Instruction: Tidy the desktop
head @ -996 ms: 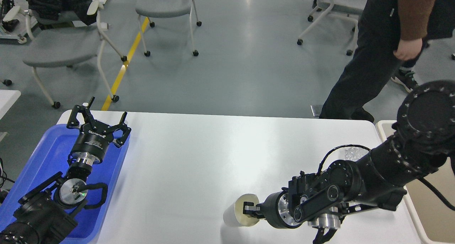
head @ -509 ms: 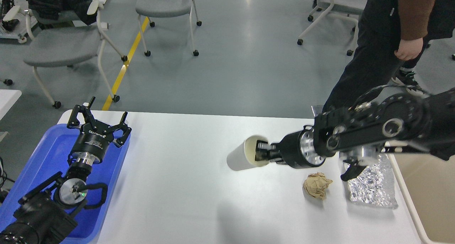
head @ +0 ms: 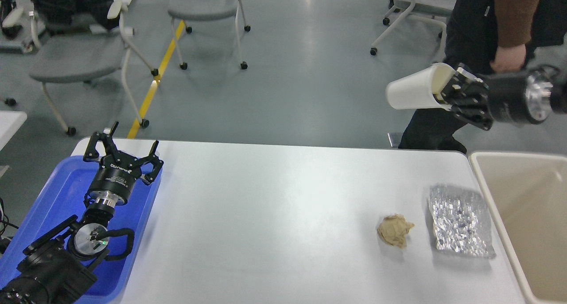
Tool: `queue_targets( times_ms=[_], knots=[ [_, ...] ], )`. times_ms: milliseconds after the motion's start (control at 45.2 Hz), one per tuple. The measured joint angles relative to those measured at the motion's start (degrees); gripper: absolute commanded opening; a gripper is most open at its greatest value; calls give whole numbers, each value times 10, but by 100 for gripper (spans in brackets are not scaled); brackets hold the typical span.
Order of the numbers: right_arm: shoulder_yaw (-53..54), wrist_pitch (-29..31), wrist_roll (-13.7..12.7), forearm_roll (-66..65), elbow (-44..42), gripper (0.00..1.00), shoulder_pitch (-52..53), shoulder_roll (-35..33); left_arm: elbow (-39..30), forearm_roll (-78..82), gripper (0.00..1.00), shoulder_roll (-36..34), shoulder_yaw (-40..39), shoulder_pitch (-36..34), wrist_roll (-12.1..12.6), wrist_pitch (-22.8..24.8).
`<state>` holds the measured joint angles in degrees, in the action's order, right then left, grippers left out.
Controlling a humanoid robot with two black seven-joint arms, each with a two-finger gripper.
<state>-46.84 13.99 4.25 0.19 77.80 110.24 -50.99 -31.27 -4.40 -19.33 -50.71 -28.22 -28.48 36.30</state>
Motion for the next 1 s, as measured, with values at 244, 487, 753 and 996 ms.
queue_targets(
  times_ms=[244, 487, 753, 996],
  knots=[
    [42, -8, -4, 87, -130, 0, -122, -59, 0, 0, 100, 0, 0, 0, 0, 0],
    [88, -113, -6, 228, -207, 0, -250, -64, 0, 0, 100, 0, 0, 0, 0, 0],
    [244, -257, -6, 336, -248, 0, -399, -45, 0, 0, 100, 0, 0, 0, 0, 0],
    [421, -289, -6, 373, -352, 0, -552, 26, 0, 0, 100, 0, 0, 0, 0, 0]
  ],
)
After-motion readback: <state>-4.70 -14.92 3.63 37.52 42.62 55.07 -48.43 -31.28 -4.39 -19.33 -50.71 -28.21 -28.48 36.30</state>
